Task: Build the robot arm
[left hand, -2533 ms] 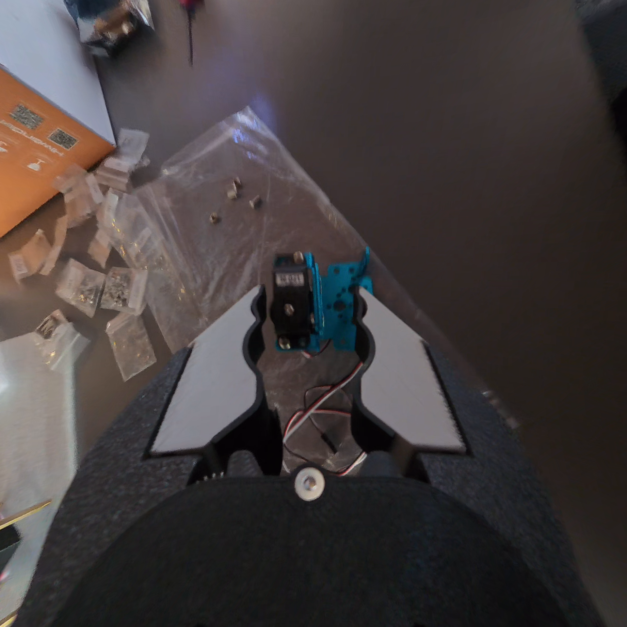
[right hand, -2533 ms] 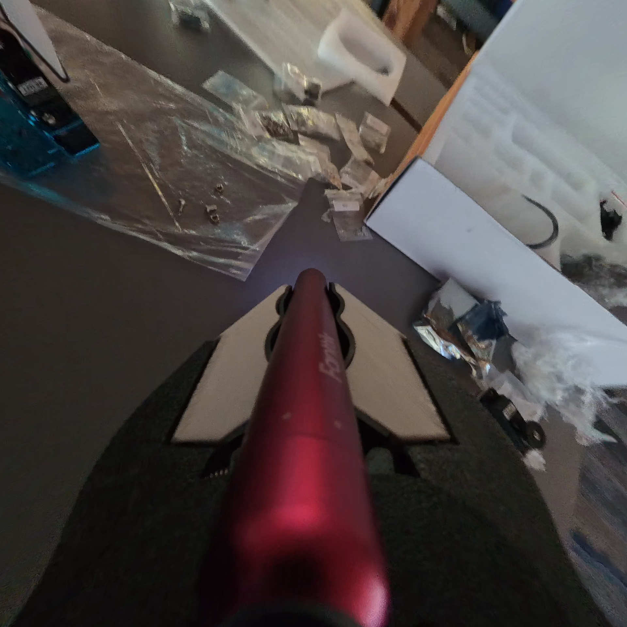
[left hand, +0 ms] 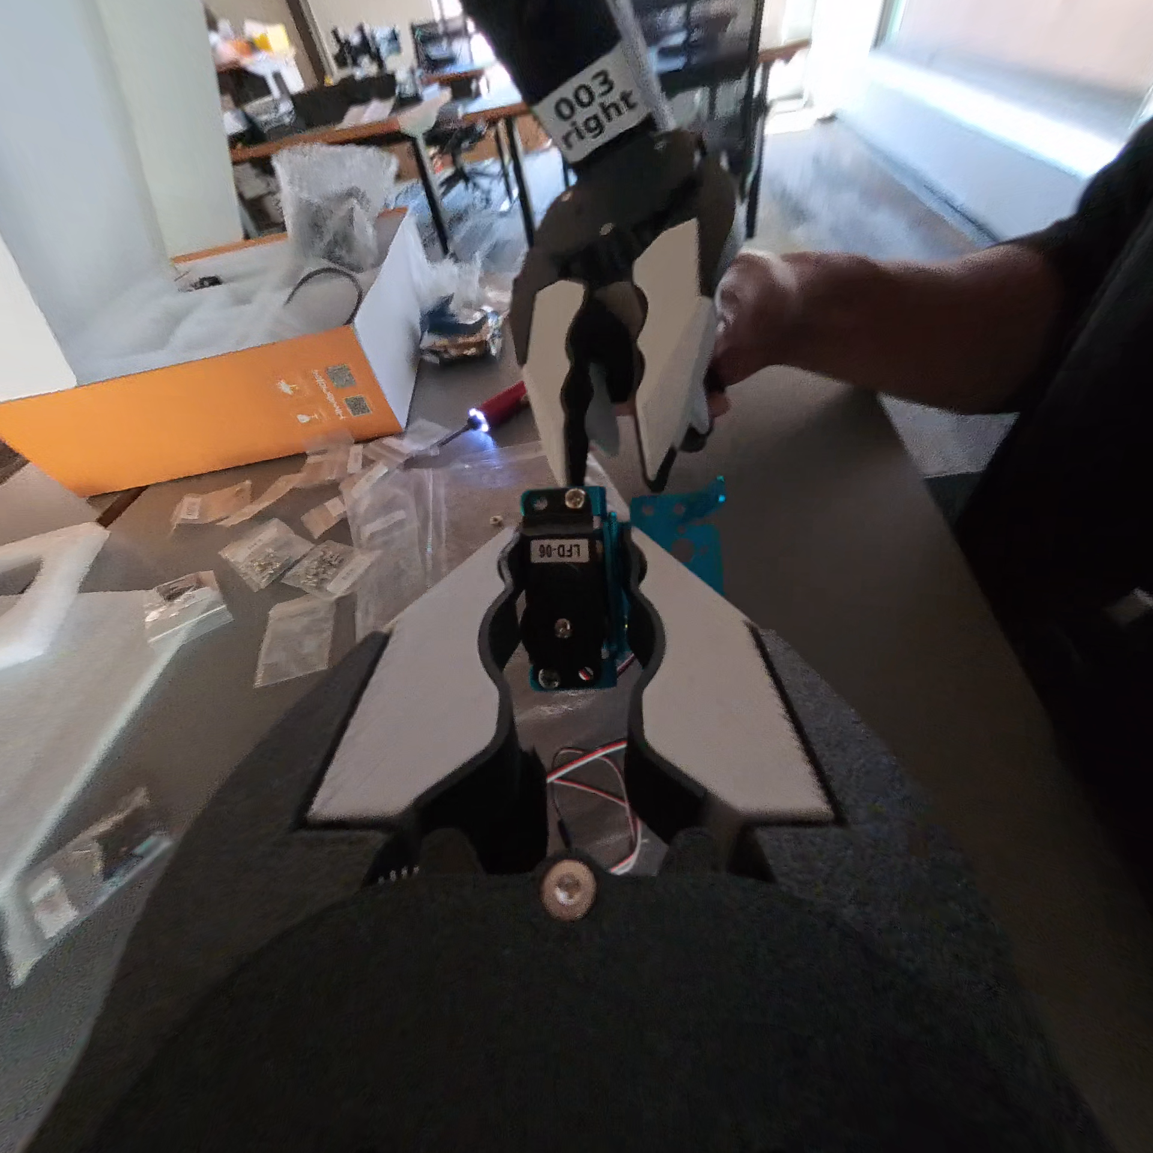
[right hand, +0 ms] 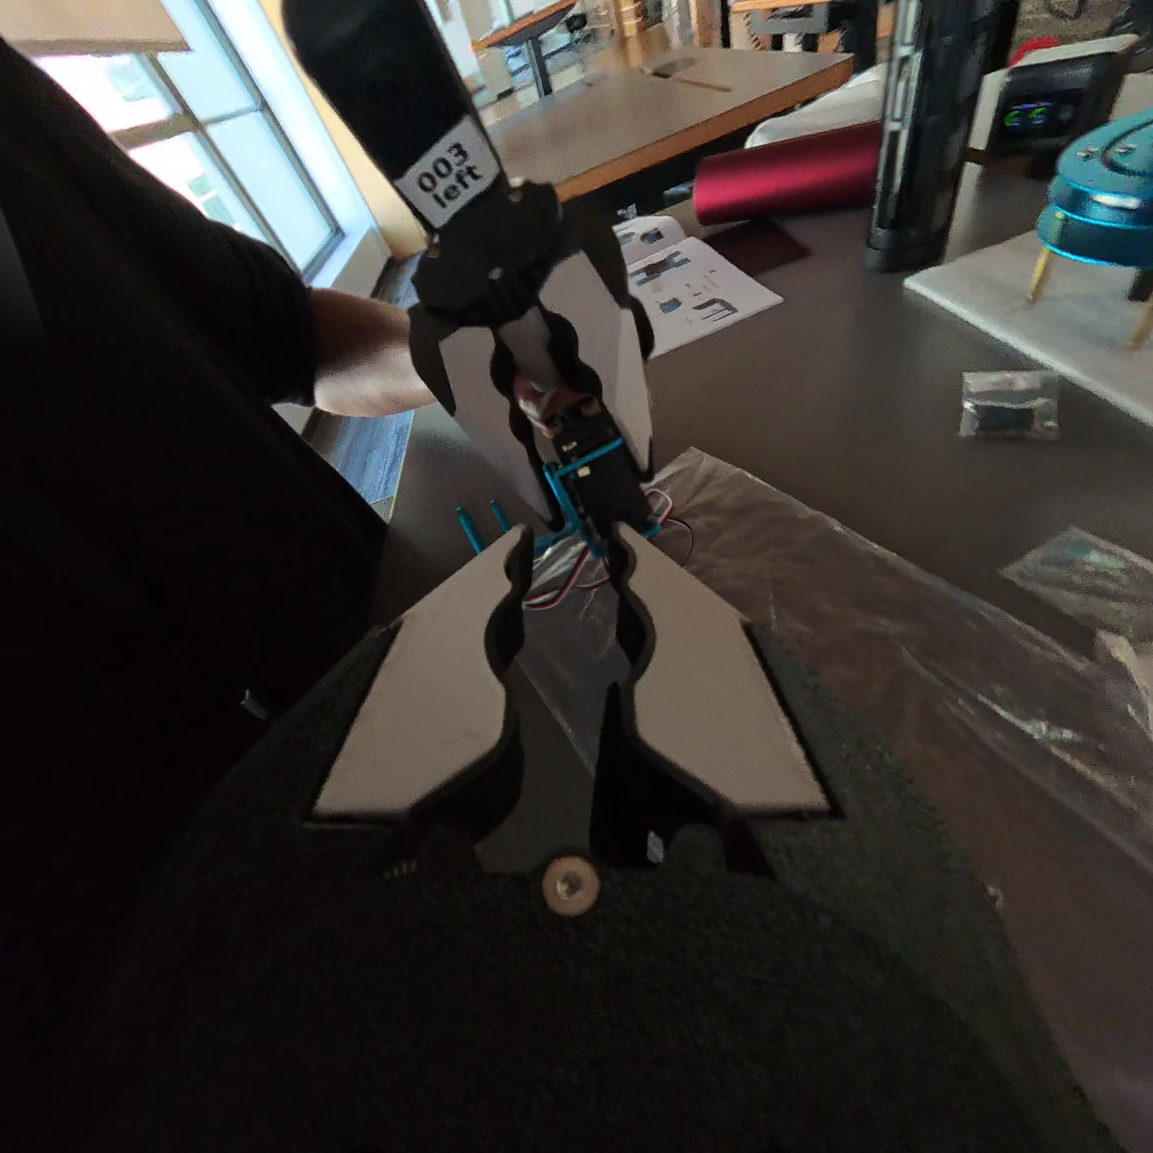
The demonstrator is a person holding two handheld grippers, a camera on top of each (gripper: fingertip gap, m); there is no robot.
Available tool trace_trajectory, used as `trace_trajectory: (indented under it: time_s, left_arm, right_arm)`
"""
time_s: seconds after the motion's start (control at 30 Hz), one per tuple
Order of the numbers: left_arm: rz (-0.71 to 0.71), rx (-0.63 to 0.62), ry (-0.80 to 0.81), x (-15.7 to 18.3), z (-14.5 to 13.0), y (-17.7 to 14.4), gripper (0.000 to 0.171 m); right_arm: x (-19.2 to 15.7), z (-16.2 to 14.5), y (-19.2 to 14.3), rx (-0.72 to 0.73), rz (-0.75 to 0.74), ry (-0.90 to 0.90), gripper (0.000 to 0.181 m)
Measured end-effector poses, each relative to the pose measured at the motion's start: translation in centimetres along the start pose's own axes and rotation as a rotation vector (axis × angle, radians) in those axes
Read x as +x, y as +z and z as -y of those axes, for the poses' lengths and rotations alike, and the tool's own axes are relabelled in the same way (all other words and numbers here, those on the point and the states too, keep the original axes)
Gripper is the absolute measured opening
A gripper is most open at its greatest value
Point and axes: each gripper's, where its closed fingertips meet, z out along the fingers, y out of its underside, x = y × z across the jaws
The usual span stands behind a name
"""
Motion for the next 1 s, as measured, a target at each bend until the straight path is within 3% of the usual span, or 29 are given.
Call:
trace_trajectory:
  time_s: [0.23,0.5,1.0]
  left_arm:
    - [-0.025,0.01,-0.029,0.4,-2.5,-0.8,0.029]
    - [0.014,-0.191,0.05,0.6,-6.4,-2.0,0.029]
    - [-0.008,-0.265,0.035,0.6,-8.2,-3.0,0.029]
  right_arm:
    - [-0.1,-1.0,3.1,-0.191,0.006,-0.152,0.001]
    - [0.0,-2.6,5.8,-0.527,-0.049,-0.297,0.0]
    - [0.2,-3.1,7.6,-0.532,-0.055,-0.269,0.02]
